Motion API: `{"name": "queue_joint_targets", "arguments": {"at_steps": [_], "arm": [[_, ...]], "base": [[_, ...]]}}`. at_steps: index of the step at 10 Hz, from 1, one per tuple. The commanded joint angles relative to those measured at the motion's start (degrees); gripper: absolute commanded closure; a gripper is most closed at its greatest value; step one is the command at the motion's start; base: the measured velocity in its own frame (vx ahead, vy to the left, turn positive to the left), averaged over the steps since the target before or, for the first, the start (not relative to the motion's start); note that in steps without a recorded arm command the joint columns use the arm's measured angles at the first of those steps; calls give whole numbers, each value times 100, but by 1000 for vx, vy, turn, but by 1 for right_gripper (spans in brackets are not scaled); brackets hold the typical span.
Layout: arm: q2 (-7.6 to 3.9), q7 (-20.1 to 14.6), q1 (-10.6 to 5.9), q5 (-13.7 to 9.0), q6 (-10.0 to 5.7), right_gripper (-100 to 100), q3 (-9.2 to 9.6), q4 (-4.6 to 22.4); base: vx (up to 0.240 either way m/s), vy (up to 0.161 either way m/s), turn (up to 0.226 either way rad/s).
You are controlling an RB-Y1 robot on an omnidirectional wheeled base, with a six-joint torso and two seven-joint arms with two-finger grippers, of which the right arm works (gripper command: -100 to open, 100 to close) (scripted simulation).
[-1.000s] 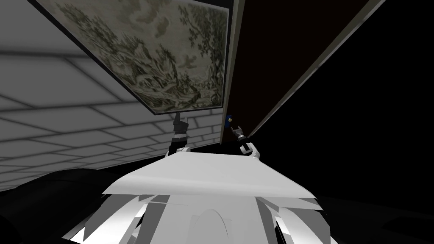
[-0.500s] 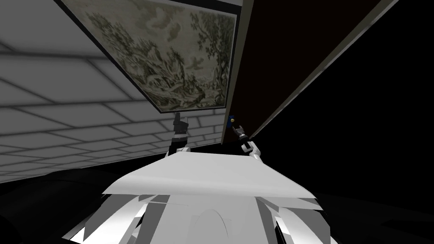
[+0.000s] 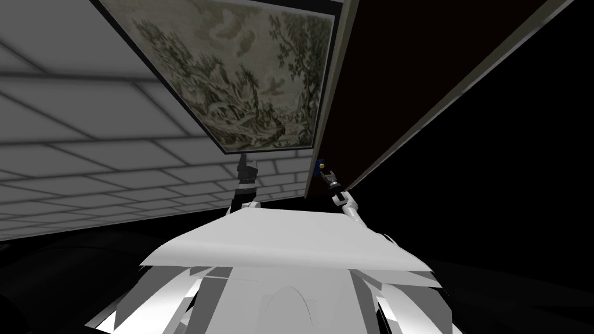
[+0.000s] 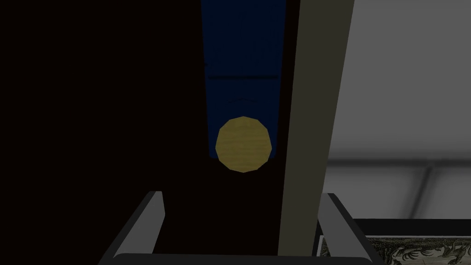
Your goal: Pull the door open
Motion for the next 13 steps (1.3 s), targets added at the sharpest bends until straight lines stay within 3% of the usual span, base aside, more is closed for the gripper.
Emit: {"name": "queue_joint_targets", "arguments": {"at_steps": [1,2,8,10,11,13], "arm": [[-28,9,-190,5,-99,-100,-122,286],[-28,9,-190,5,-99,-100,-122,303],[-129,31,-764,11,-405,-100,-507,1187],[-131,11,-745,17,-370,-100,-493,1132],[-131,11,-745,17,-370,100,-493,1132],[-131,11,-745,17,-370,100,-493,1132]], "base": [[31,40,75],[25,26,17],[73,40,42],[100,36,5],[0,0,0],[-17,-9,5]]}}
